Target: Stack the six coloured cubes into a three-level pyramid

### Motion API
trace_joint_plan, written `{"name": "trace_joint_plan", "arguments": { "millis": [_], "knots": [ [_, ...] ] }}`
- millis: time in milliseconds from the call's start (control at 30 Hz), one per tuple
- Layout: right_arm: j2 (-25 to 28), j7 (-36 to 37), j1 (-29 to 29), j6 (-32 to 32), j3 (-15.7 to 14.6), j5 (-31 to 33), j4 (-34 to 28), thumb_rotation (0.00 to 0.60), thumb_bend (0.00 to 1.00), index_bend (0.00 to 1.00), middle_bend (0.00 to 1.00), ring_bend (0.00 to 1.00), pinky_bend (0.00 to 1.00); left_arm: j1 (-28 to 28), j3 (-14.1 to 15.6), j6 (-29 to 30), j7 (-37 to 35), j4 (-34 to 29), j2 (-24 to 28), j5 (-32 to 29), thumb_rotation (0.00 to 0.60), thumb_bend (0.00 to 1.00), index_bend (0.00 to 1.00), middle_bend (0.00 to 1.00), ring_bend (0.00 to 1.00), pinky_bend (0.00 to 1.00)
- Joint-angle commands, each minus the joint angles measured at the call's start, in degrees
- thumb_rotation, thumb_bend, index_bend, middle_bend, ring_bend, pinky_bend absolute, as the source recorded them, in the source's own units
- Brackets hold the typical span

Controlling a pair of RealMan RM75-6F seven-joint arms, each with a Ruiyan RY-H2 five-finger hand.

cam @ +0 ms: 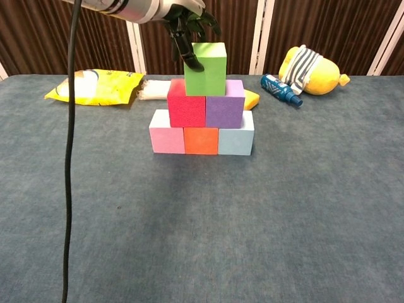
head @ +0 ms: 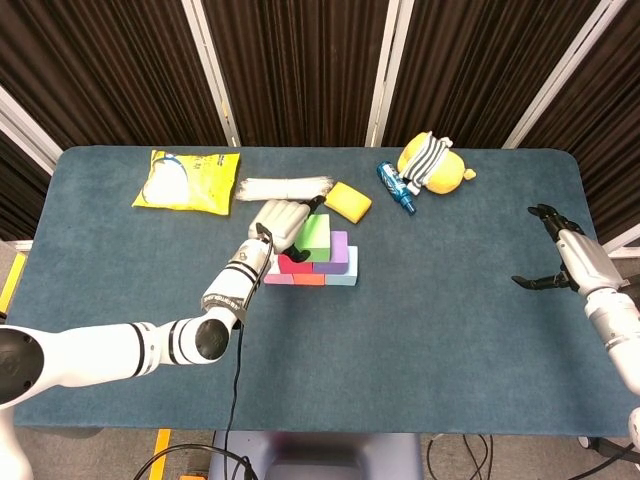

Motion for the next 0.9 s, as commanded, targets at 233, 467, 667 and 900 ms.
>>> {"name": "trace_joint_plan", "arguments": {
  "millis": [233,467,667,900],
  "knots": [
    [-0.02,0.60,-0.15,-0.10,0.08,-0.24,0.35,0.600,0.27,0.02,0.07,0.00,0.09,-0.25,0.03,0.80,1.46,-0.70,-0.07,0.12,0.600,0.30,0.03,0.13,0.16,0.36],
    [-0.04,0.96,-0.38,0.06,0.07,-0.60,0.45,0.600,0.27,0.02,0.07,0.00,0.08,0.07,-0.30,1.07,1.65,-2.19,0.82,0.33,0.600,0.30,0.00,0.01,0.03,0.29],
    [0.26,1.47,-0.73,0.37,0.10,-1.13,0.31,0.600,0.27,0.02,0.06,0.00,0.08,2.10,-1.83,2.30,-0.73,-5.59,3.59,2.56,0.600,0.30,0.00,0.00,0.00,0.21],
    [0.87,2.87,-1.49,1.37,0.33,-2.46,0.00,0.600,0.27,0.02,0.07,0.00,0.08,7.20,-3.49,7.12,-4.93,-13.16,8.66,9.32,0.600,0.30,0.00,0.00,0.00,0.17]
  ]
}}
